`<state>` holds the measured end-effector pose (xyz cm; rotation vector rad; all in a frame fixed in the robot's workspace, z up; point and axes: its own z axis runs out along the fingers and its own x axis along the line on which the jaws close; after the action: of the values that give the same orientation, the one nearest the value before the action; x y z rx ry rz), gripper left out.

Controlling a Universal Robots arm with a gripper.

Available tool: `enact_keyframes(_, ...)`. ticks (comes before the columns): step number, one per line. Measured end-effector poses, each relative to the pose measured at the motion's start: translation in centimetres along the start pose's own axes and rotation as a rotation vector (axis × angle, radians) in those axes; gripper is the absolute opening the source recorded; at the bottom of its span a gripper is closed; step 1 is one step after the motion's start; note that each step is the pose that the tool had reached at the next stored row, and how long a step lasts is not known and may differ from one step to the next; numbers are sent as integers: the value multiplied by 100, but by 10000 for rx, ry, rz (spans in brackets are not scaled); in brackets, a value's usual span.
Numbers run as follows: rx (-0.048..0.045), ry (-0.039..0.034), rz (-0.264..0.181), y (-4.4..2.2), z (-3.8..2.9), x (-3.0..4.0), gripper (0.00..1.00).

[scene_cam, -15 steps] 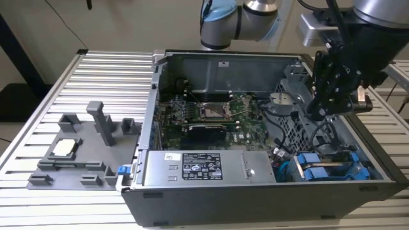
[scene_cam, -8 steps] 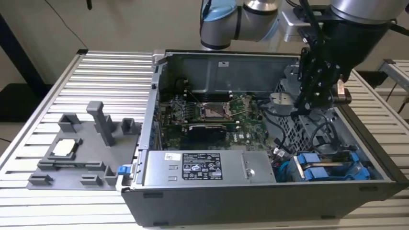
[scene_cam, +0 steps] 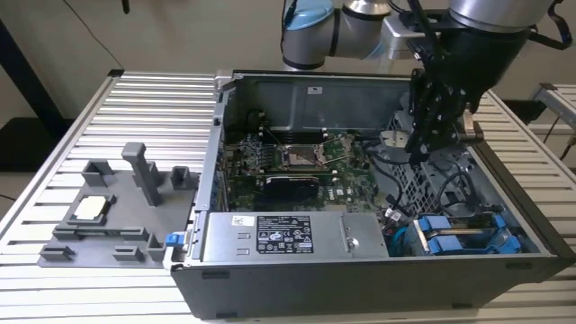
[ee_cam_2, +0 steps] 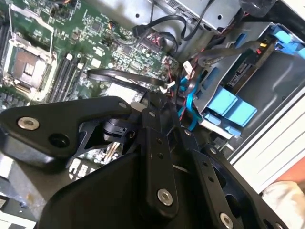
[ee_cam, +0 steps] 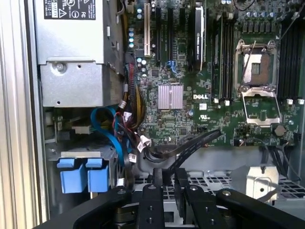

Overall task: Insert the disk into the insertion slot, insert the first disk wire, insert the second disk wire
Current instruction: 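Insert the first disk wire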

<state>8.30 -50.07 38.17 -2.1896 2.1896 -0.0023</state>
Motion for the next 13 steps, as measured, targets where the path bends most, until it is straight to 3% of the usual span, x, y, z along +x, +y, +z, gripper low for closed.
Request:
enact_keyframes(3,-10,198,-326,8,15,-13,25)
enact_keyframes(7,-4,283,-621,22,60,-65,25)
enact_keyframes(9,-8,360,-777,31,76,-84,25)
enact_keyframes(11,-16,513,-947,40,83,-90,25)
enact_keyframes(13,-28,760,-1098,49,84,-91,25)
